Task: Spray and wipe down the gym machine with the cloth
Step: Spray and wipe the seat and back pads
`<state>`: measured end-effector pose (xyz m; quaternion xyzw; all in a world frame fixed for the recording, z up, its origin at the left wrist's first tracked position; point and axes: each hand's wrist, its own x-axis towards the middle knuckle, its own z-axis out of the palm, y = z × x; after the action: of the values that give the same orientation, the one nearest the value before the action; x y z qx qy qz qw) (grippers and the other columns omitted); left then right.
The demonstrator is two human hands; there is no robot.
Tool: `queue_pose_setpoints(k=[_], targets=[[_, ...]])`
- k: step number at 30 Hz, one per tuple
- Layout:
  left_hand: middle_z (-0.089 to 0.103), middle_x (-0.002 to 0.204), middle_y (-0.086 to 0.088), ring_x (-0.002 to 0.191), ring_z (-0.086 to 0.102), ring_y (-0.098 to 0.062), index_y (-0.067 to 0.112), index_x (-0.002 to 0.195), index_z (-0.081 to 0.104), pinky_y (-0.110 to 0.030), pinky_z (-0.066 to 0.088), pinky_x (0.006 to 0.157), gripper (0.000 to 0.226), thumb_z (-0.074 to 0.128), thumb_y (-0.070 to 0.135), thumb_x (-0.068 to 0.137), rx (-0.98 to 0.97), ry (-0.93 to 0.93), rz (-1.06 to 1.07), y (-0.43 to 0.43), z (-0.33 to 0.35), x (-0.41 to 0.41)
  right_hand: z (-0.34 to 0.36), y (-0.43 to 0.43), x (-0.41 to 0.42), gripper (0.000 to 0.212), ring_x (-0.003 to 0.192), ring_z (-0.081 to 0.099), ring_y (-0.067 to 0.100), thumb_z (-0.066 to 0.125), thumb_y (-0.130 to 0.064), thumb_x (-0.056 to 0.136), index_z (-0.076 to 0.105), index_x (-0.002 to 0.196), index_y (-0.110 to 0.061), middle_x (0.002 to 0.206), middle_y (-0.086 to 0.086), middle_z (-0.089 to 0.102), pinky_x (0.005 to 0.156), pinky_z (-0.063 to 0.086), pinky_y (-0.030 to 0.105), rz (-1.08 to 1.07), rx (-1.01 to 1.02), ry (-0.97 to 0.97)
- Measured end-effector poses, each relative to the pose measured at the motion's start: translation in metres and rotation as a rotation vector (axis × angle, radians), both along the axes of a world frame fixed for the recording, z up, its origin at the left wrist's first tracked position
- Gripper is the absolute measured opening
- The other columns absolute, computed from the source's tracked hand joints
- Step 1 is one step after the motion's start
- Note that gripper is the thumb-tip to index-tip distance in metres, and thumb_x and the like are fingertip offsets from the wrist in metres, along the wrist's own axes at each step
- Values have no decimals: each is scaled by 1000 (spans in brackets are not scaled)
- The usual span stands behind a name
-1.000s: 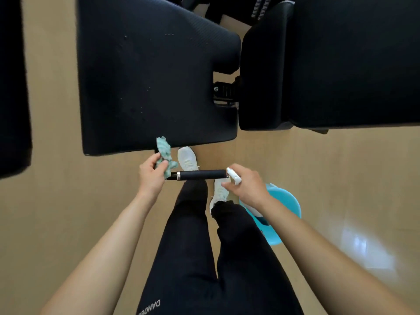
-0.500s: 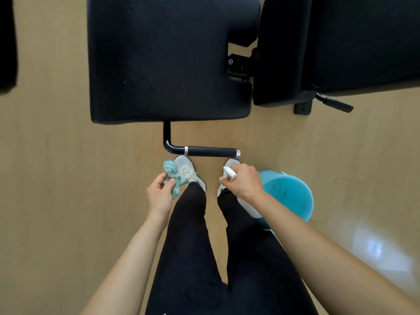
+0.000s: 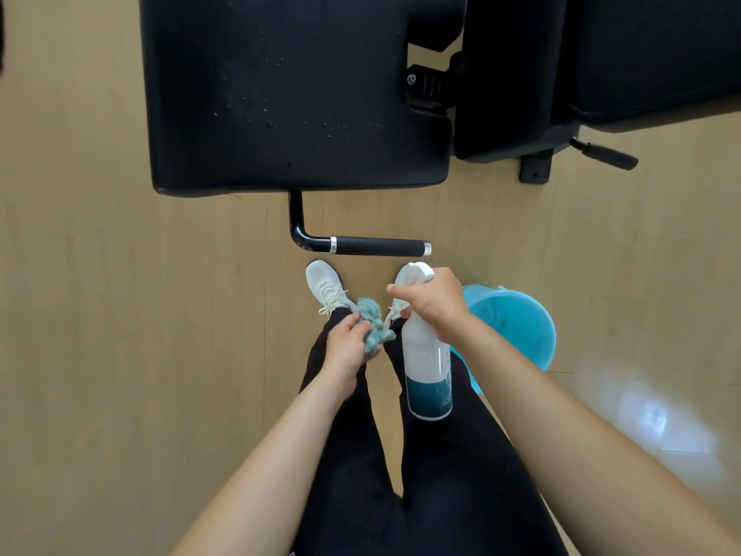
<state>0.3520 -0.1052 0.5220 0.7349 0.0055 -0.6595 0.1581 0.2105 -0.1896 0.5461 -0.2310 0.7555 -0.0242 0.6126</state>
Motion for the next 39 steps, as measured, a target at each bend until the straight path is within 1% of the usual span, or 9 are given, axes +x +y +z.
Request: queue_pose_setpoints(k=[3, 8, 12, 16, 20, 27, 33, 36, 39], targets=[[75, 116, -14, 93, 70, -20, 13, 121, 71, -38, 55, 84, 28, 51, 25, 105, 39, 165, -118, 5, 5, -12, 4, -4, 3, 28, 70, 67, 27, 90, -18, 80, 63, 79, -12, 74, 3, 63, 71, 62, 41, -177, 42, -99], [77, 108, -13, 98, 73, -30, 16, 117, 72, -49, 54, 97, 40, 58, 48, 98, 92, 283, -67, 11, 10, -16, 1, -8, 11, 34, 60, 65, 19, 85, -15, 86, 57, 104, -12, 84, 5, 63, 56, 57, 30, -366, 188, -164], [78, 104, -9, 100, 74, -32, 22, 115, 72, -53, 57, 97, 34, 60, 47, 94, 65, 147, -157, 9, 13, -8, -5, -3, 16, 34, 65, 68, 20, 86, -23, 86, 59, 101, -11, 90, 5, 64, 55, 57, 27, -387, 174, -243], [77, 100, -7, 88, 73, -27, 20, 104, 69, -50, 58, 91, 22, 63, 39, 96, 53, 117, -161, 7, 16, -6, -5, 14, 13, 30, 95, 71, 20, 84, -17, 88, 68, 113, -15, 112, 4, 72, 79, 59, 33, -236, 23, -393], [73, 91, -9, 80, 67, -26, 12, 94, 66, -47, 59, 83, 20, 63, 32, 96, 107, 113, -126, 10, 19, -7, -1, 35, 10, 50, 111, 73, 26, 77, 0, 89, 59, 133, -15, 134, 0, 70, 89, 62, 38, -273, -28, -470], [54, 73, -4, 75, 51, -22, 15, 75, 50, -36, 41, 69, 26, 51, 24, 100, 136, 42, -169, 12, 19, -8, 4, 33, 13, 25, 69, 76, 21, 62, 11, 86, 60, 103, -8, 83, 9, 65, 66, 63, 33, -373, 35, -348], [60, 79, -9, 76, 56, -27, 16, 78, 55, -41, 47, 72, 17, 62, 24, 92, 210, 77, -82, 15, 18, -8, 5, 30, 15, 45, 73, 76, 20, 60, 14, 87, 61, 125, -9, 125, 1, 72, 64, 62, 29, -354, 40, -427], [61, 76, -9, 76, 59, -28, 13, 82, 58, -40, 49, 72, 16, 57, 22, 96, 197, 112, 1, 19, 17, -9, 6, 24, 12, 35, 67, 73, 21, 59, 15, 86, 62, 111, -10, 108, 6, 72, 58, 61, 28, -351, 83, -424], [68, 72, -3, 60, 64, -20, 12, 84, 63, -27, 49, 58, 24, 51, 24, 101, 158, 39, 95, 14, 11, -7, 4, 20, 4, 27, 62, 73, 22, 58, 15, 85, 59, 90, -12, 85, 9, 64, 64, 61, 32, -350, 98, -365]])
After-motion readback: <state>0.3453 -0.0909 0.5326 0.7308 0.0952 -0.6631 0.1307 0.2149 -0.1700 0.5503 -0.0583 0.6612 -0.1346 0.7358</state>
